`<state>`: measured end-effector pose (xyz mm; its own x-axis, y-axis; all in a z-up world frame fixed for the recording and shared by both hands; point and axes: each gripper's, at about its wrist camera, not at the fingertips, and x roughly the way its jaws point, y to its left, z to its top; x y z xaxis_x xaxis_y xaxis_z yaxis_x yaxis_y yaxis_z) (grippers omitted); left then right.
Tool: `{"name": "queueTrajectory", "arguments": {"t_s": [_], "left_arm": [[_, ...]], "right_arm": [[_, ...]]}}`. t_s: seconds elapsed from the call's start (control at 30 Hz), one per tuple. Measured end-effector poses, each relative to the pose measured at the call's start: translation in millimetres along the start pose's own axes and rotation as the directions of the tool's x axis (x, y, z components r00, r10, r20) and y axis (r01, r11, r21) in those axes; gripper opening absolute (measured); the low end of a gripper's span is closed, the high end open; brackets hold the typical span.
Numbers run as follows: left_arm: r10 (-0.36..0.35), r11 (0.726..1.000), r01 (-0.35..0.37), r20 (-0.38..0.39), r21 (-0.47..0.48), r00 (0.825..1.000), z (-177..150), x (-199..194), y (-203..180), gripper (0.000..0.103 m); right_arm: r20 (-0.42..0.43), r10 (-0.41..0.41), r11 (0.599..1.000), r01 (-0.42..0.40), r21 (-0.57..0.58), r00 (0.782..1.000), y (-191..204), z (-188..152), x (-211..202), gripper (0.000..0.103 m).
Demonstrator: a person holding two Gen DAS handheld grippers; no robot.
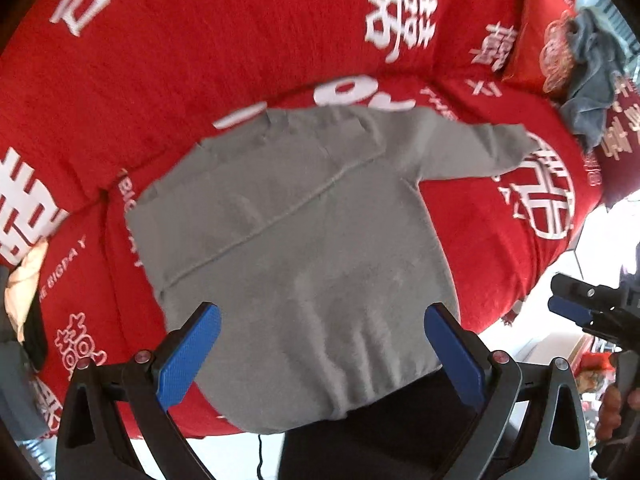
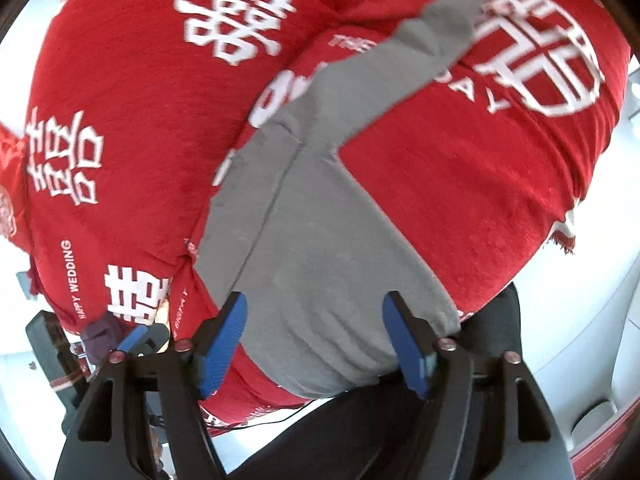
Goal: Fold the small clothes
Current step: 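Grasp the other sleeve cuff with the right tool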
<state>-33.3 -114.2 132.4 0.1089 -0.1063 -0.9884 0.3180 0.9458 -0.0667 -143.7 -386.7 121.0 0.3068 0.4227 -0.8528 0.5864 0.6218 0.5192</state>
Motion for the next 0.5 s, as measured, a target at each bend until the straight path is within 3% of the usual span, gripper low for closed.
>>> {"name": "queueTrajectory", "arguments": {"t_s": [0.1,0.2,0.37,0.5], "left_arm": [[0.014,0.999,-0.015,-0.019,-0.043,1.000,17,30,-21,0.102],[-0.007,0.996,0.004,-0.036,-0.090,0.999,40,69,-48,0.102],[0.001,0.994,-0.001,-0.007,-0.113,1.000,86,127,-93,0.102],[0.021,0.985,-0.014,0.043,-0.173,0.999,114,153,-106,0.102]], "right_arm": [[-0.059,-0.029,0.999,0.031,0.030,0.998,-40,30,26,0.076],[-0.054,-0.066,0.997,0.068,0.037,0.996,-75,77,38,0.076],[0.086,-0.074,0.996,0.069,0.062,0.993,-128,178,38,0.076],[0.167,-0.033,0.987,0.006,0.161,0.985,-176,245,45,0.076]]}}
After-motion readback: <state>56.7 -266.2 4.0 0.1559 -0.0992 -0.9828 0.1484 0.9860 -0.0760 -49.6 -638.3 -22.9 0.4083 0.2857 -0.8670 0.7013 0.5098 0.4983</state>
